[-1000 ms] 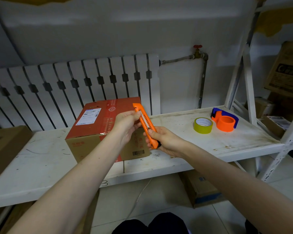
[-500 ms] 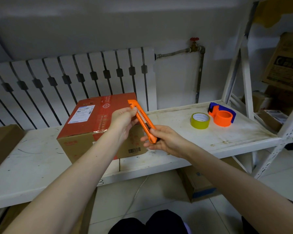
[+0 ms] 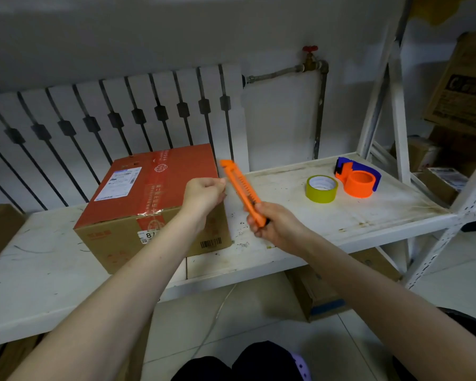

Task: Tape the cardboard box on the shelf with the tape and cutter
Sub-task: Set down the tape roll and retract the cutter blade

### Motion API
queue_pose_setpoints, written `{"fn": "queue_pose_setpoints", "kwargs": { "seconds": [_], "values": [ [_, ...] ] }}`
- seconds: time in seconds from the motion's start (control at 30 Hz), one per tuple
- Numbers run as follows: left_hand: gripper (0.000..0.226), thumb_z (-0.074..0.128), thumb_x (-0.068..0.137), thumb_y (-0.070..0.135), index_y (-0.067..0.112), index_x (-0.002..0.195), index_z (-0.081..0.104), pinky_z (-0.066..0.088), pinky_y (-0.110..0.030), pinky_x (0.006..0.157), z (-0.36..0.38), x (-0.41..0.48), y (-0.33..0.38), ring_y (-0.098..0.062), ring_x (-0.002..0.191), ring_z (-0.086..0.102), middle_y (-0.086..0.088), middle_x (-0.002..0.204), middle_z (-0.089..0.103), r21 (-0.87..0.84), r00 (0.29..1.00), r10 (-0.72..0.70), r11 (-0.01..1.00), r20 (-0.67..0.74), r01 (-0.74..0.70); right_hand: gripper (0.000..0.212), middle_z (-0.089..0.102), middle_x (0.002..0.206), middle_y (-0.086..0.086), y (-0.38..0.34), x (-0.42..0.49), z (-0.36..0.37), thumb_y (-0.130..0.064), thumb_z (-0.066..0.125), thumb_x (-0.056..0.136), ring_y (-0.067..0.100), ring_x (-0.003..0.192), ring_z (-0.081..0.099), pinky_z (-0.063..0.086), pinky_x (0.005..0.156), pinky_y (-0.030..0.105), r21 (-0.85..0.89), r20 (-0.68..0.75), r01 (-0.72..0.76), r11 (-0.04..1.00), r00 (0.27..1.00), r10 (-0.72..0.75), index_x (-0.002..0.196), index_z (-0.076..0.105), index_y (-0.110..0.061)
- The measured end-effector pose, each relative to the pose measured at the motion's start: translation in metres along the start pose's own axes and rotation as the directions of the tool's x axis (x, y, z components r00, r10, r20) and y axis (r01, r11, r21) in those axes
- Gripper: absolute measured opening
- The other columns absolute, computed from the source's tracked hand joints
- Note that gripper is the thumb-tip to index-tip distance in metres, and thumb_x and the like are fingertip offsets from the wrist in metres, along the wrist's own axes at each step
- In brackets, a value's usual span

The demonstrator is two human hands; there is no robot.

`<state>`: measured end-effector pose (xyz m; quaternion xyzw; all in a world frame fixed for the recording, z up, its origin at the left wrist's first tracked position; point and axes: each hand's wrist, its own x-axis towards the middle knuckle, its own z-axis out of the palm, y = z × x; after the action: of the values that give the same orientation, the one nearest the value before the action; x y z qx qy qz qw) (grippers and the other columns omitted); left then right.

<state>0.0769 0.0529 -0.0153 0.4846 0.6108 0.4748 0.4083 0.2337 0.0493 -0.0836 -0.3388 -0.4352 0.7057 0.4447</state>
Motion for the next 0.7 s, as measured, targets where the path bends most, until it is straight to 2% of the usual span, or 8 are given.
{"fn": "queue_pose_setpoints", "kwargs": {
  "seconds": [0.07, 0.13, 0.23, 0.33, 0.43, 0.5, 0.6, 0.7],
  "values": [
    [0.034, 0.059, 0.088, 0.025, 0.011, 0.120, 0.058, 0.048, -0.034, 0.094, -0.001, 0.002, -0.004, -0.021, 0.106, 0.060, -0.004, 0.116, 0.064, 0.484, 0.966, 0.257, 0.847, -0.011, -0.220, 0.025, 0.055, 0.071, 0.007, -0.007, 0.012, -0.023, -0.022, 0.034, 0.100, 0.015, 0.058, 0.049, 0.038, 0.056, 0.024, 0.086, -0.221, 0.008, 0.996, 0.975, 0.011, 0.100, 0.055, -0.007],
    [0.050, 0.062, 0.084, 0.034, 0.020, 0.130, 0.050, 0.047, -0.040, 0.096, -0.005, 0.003, -0.005, -0.024, 0.112, 0.054, -0.003, 0.121, 0.059, 0.763, 0.884, 0.450, 0.526, 0.125, -0.376, 0.024, 0.056, 0.073, 0.006, -0.010, 0.024, -0.050, -0.021, 0.030, 0.099, 0.015, 0.061, 0.052, 0.039, 0.058, 0.026, -0.123, -0.450, -0.042, 0.991, 0.893, -0.018, 0.096, 0.052, -0.011],
    [0.065, 0.064, 0.078, 0.047, 0.031, 0.137, 0.041, 0.034, -0.048, 0.105, -0.015, 0.011, -0.014, -0.029, 0.129, 0.038, -0.002, 0.139, 0.046, 0.922, 0.907, 0.306, 0.165, 0.289, -0.350, 0.024, 0.055, 0.076, 0.011, -0.005, 0.045, -0.087, -0.014, 0.027, 0.097, 0.016, 0.059, 0.050, 0.037, 0.054, 0.027, -0.412, -0.604, -0.178, 0.894, 0.788, -0.122, 0.099, 0.050, -0.005],
    [0.058, 0.060, 0.085, 0.035, 0.035, 0.138, 0.038, 0.040, -0.048, 0.102, -0.017, 0.019, -0.024, -0.031, 0.129, 0.040, -0.002, 0.143, 0.044, 0.915, 0.918, 0.277, 0.208, 0.284, -0.346, 0.032, 0.064, 0.088, 0.021, 0.000, 0.068, -0.108, -0.013, 0.033, 0.096, 0.024, 0.065, 0.055, 0.041, 0.054, 0.029, -0.555, -0.634, -0.281, 0.783, 0.752, -0.180, 0.104, 0.056, 0.007],
    [0.052, 0.056, 0.088, 0.030, 0.033, 0.138, 0.041, 0.041, -0.045, 0.097, -0.005, 0.026, -0.025, -0.032, 0.126, 0.043, -0.003, 0.141, 0.046, 0.915, 0.903, 0.325, 0.192, 0.281, -0.354, 0.035, 0.061, 0.066, 0.013, 0.003, 0.088, -0.119, -0.017, 0.034, 0.096, 0.024, 0.058, 0.054, 0.045, 0.051, 0.025, -0.479, -0.692, -0.325, 0.815, 0.711, -0.124, 0.101, 0.057, 0.009],
    [0.049, 0.057, 0.087, 0.028, 0.032, 0.135, 0.045, 0.042, -0.044, 0.095, 0.002, 0.030, -0.023, -0.033, 0.123, 0.045, -0.004, 0.138, 0.049, 0.918, 0.906, 0.327, 0.198, 0.268, -0.343, 0.028, 0.061, 0.074, 0.014, 0.006, 0.095, -0.124, -0.017, 0.042, 0.096, 0.022, 0.061, 0.054, 0.044, 0.049, 0.021, -0.462, -0.708, -0.400, 0.791, 0.704, -0.058, 0.103, 0.057, 0.005],
    [0.047, 0.058, 0.086, 0.027, 0.029, 0.132, 0.048, 0.042, -0.044, 0.093, 0.006, 0.034, -0.022, -0.033, 0.119, 0.047, -0.005, 0.134, 0.051, 0.927, 0.916, 0.321, 0.203, 0.242, -0.316, 0.039, 0.059, 0.109, 0.019, 0.006, 0.095, -0.124, -0.024, 0.058, 0.091, 0.025, 0.088, 0.061, 0.044, 0.059, 0.026, -0.589, -0.683, -0.529, 0.611, 0.730, -0.026, 0.118, 0.052, 0.004],
    [0.046, 0.057, 0.086, 0.028, 0.029, 0.132, 0.048, 0.041, -0.044, 0.093, 0.009, 0.033, -0.022, -0.033, 0.119, 0.047, -0.005, 0.134, 0.050, 0.926, 0.908, 0.340, 0.192, 0.247, -0.324, 0.032, 0.062, 0.098, 0.017, 0.006, 0.101, -0.132, -0.018, 0.055, 0.092, 0.031, 0.086, 0.062, 0.052, 0.065, 0.026, -0.678, -0.676, -0.528, 0.511, 0.721, -0.153, 0.110, 0.055, 0.008]
  ]
}}
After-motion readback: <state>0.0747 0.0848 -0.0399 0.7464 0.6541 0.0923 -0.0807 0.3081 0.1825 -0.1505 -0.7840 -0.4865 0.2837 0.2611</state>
